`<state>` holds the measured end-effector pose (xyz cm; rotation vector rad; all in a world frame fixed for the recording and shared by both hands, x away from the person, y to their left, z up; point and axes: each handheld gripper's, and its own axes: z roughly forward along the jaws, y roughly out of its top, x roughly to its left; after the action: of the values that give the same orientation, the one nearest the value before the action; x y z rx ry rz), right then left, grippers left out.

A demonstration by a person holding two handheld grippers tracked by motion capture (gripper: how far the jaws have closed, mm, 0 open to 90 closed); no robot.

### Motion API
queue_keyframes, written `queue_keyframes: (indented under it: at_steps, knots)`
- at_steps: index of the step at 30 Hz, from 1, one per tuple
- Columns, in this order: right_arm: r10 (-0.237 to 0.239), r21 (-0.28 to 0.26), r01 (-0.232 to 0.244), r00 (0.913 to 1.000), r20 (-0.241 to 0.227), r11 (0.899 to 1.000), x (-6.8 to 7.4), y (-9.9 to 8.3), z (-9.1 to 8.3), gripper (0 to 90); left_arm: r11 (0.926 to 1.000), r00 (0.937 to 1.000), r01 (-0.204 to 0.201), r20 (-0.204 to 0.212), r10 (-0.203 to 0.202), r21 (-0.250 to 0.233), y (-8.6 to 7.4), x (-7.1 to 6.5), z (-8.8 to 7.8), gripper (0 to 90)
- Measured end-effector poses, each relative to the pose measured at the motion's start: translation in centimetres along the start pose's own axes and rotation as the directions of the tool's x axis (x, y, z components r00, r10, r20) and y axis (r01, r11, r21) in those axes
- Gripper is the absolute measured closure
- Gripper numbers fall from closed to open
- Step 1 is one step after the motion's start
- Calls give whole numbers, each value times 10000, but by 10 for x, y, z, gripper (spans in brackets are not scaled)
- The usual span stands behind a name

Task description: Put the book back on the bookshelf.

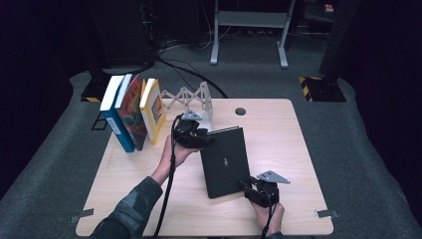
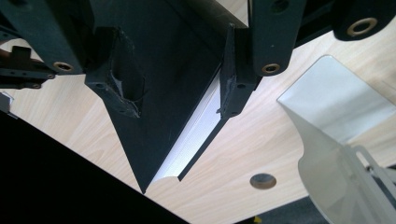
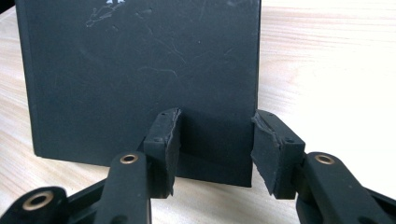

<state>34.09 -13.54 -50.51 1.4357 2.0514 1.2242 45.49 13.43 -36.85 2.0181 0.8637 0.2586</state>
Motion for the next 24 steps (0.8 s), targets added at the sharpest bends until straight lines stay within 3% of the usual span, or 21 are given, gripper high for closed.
queue_keyframes:
  at_steps: [10, 12, 18, 19, 20, 24]
  knots:
    - [14, -143, -13, 10000, 84, 9999, -1, 3, 9, 531, 9983, 9994, -295, -188, 286, -499, 3, -14, -13, 523]
    - [30, -168, -29, 10000, 74, 9999, -2, 3, 11, 531, 9976, 9984, -442, -390, 421, -526, 2, -15, -14, 536]
    - [36, -268, -33, 9999, 94, 9996, -5, 4, 14, 524, 9957, 9988, -253, -441, 214, -891, -5, -19, -21, 567]
    - [40, -321, -36, 9999, 140, 9995, -5, 4, 15, 523, 9950, 9979, -396, -546, 346, -917, -5, -20, -22, 573]
    - [-36, -316, 38, 10000, 92, 9995, -6, 5, 16, 522, 9944, 9986, -254, -484, 205, -1024, -6, -21, -22, 580]
    - [-13, -352, 20, 9998, 197, 9994, -7, 5, 19, 521, 9918, 9980, -352, -570, 284, -1228, -6, -24, -24, 611]
